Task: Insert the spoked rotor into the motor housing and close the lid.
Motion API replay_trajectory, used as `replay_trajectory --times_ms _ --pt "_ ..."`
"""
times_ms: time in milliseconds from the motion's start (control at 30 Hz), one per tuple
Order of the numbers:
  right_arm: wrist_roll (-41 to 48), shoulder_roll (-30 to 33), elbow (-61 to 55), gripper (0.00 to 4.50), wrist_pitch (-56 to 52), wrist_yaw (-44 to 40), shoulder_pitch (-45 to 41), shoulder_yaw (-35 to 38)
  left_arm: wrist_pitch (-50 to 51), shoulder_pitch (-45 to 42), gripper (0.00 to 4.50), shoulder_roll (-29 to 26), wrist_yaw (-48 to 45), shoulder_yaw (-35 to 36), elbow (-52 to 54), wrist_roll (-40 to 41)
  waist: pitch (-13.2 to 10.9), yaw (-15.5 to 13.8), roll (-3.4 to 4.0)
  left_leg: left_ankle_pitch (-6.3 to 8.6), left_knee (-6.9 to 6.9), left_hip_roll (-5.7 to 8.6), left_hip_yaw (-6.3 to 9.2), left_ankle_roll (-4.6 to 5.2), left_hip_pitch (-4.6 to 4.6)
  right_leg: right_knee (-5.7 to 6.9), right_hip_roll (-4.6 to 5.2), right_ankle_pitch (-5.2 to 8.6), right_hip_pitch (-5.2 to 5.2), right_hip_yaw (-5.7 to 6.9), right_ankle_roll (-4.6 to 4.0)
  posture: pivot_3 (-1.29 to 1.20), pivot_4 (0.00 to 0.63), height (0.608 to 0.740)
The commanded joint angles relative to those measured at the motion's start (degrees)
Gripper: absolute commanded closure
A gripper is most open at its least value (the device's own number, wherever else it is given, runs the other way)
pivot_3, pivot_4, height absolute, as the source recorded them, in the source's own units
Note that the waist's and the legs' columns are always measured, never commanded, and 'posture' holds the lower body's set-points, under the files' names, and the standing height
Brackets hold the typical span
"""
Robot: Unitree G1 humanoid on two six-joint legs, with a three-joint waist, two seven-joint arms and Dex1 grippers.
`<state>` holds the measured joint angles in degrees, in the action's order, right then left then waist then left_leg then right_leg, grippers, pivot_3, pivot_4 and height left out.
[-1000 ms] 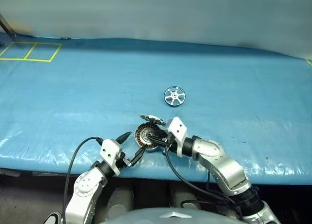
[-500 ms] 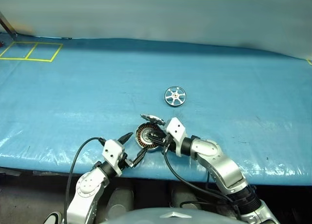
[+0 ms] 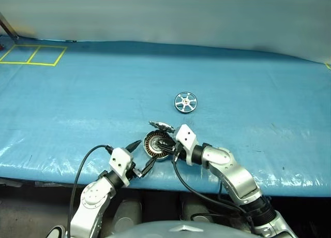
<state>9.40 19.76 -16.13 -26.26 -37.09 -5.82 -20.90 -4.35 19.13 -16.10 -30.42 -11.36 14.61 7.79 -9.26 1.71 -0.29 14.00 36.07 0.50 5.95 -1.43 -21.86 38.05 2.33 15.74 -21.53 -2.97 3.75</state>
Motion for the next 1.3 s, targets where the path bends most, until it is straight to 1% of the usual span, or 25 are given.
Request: replay_trajectory --times_ms 33,100,200,300,400,533,900,1067,1200,1300 --pt "-0.28 -0.17 -0.11 3.84 0.87 -0.28 -0.33 -0.43 -0.15 0.95 0.52 0.41 1.52 -1.09 0.74 -1.52 0.03 0.01 0.02 0.0 0.0 0.0 0.0 0.0 0.0 0.0 0.0 0.0 0.0 0.0 0.0 0.0 0.15 0.74" --pt "-0.48 -0.29 0.39 3.84 1.18 -0.26 -0.37 -0.5 -1.1 1.36 0.52 2.22 3.89 -1.82 0.08 -2.82 0.04 -0.02 0.02 0.0 0.0 0.01 0.0 0.0 0.0 0.0 0.01 0.0 0.01 0.0 0.0 0.0 0.15 0.74" --pt "-0.25 -0.47 0.45 3.84 0.97 -0.34 -0.22 -0.59 -1.06 1.99 0.52 4.86 6.08 -2.76 0.43 -2.66 0.04 -0.18 0.02 0.0 0.03 0.03 0.0 0.01 0.01 0.0 0.05 -0.02 0.04 -0.01 0.04 0.0 0.15 0.74" --pt "0.32 -0.51 0.44 3.84 0.41 -0.85 -0.11 -0.61 -1.2 2.45 0.52 5.83 6.9 -3.65 0.68 -3.09 0.04 -0.21 0.02 -0.01 0.09 0.04 0.0 0.02 0.01 -0.01 0.05 -0.05 0.06 0.0 0.09 0.0 0.15 0.74" --pt "0.34 -0.72 0.81 3.84 0.58 -0.98 -0.27 -0.72 -0.94 2.62 0.52 5.91 7.24 -3.72 0.87 -3.0 0.04 -0.18 0.02 -0.04 0.09 0.03 0.0 0.02 0.01 0.0 0.04 -0.06 0.05 0.01 0.09 0.0 0.15 0.74" --pt "-1.21 -1.58 1.99 3.84 1.95 0.83 -0.98 -0.3 -0.48 1.57 0.52 5.16 7.11 -2.98 1.16 -2.88 0.04 -0.15 0.02 -0.04 0.09 0.03 -0.01 0.02 0.02 0.0 0.03 -0.06 0.05 0.01 0.09 0.0 0.15 0.74" --pt "-1.01 -0.15 1.21 3.84 1.92 -0.24 -0.49 0.3 -1.21 1.52 0.52 4.31 7.29 -3.4 0.81 -3.91 0.05 -0.17 0.03 -0.05 0.09 0.03 -0.01 0.02 0.02 0.0 0.04 -0.07 0.05 0.01 0.09 0.0 0.15 0.74" --pt "-1.04 -0.31 1.14 3.84 1.97 0.1 -0.55 0.38 -1.26 1.28 0.52 3.99 7.08 -4.33 0.51 -4.8 0.05 -0.19 0.03 -0.05 0.09 0.04 -0.01 0.02 0.02 0.0 0.04 -0.08 0.06 0.01 0.09 0.0 0.15 0.74" --pt "-1.33 -0.49 1.49 3.84 2.1 0.32 -0.65 0.1 -1.54 1.39 0.52 4.05 6.61 -7.43 -0.32 -6.89 0.07 -0.34 0.06 -0.05 0.09 0.05 0.0 0.02 0.02 0.0 0.05 -0.08 0.07 0.02 0.1 0.0 0.15 0.74" --pt "-1.14 -0.55 1.42 3.84 2.0 0.14 -0.63 0.17 -1.91 1.77 0.52 4.4 7.57 -8.01 -0.48 -7.91 0.09 -0.48 0.06 -0.05 0.09 0.08 -0.01 0.03 0.02 -0.03 0.08 -0.09 0.09 0.01 0.12 0.0 0.15 0.74"
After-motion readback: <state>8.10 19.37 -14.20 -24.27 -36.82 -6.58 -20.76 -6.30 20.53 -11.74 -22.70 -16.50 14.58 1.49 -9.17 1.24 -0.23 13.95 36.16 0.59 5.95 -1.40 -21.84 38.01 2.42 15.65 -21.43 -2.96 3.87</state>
